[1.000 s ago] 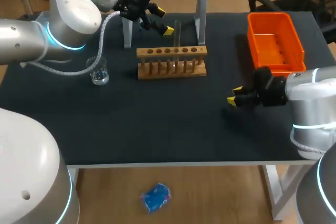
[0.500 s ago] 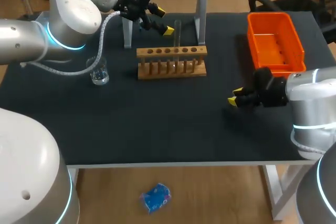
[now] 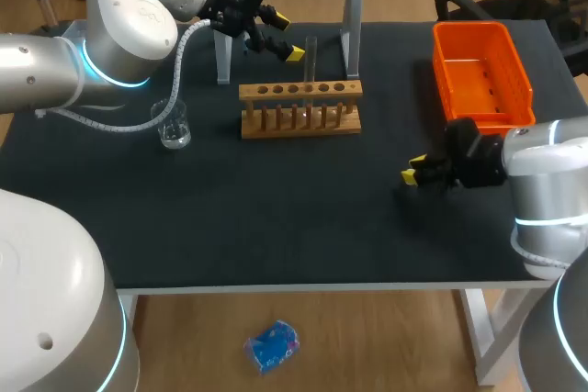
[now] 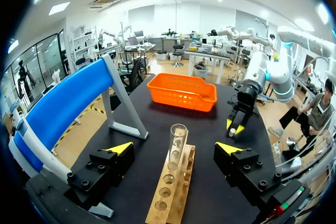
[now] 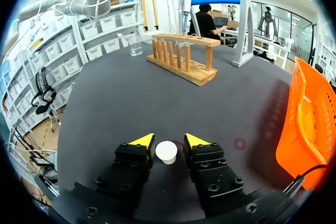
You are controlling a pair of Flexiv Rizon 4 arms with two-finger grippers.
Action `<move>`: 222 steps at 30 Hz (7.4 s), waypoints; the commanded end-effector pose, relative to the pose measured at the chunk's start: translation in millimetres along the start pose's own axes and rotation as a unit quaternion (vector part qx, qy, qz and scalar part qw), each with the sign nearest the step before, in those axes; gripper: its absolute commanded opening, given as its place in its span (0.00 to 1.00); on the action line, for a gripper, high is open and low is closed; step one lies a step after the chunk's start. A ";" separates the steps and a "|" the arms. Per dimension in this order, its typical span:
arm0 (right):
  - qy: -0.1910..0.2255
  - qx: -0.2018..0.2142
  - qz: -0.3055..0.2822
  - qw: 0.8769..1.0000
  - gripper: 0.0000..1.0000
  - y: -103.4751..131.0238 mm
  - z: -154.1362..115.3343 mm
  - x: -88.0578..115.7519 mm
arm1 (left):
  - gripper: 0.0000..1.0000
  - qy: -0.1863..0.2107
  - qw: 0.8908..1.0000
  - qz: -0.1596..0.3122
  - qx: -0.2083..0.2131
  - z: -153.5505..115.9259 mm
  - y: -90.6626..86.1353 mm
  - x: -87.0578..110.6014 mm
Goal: Invert the test tube, pick up the pipette, mount the tip to pipette, aspirate from beaker and dispense into the tube, eject the tip, return the pipette, and cap with the stopper.
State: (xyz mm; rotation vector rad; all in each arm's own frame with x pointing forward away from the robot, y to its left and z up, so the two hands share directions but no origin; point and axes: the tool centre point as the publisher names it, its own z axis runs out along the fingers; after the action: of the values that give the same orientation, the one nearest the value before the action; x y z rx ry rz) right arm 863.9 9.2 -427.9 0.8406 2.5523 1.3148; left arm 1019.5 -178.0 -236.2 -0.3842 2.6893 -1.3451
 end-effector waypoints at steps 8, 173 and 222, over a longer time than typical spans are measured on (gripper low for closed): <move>-0.003 0.000 0.003 1.000 0.00 -1.3 -1.7 0.7 | 1.00 0.001 1.000 0.000 -0.002 -0.3 -0.5 -0.5; 0.188 -0.005 -0.293 0.937 0.00 317.6 59.6 -11.6 | 1.00 0.001 1.000 0.000 -0.002 -0.3 -0.5 -0.5; 0.206 0.016 -0.277 0.938 0.00 298.4 69.3 -8.5 | 1.00 0.001 1.000 0.000 -0.002 -0.3 -0.5 -0.5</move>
State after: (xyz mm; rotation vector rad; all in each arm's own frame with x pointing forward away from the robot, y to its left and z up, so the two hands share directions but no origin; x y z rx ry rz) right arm 1018.0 190.7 -232.9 -0.1895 2.7917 1.3589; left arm 1019.5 -177.9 -236.2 -0.3841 2.6891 -1.3454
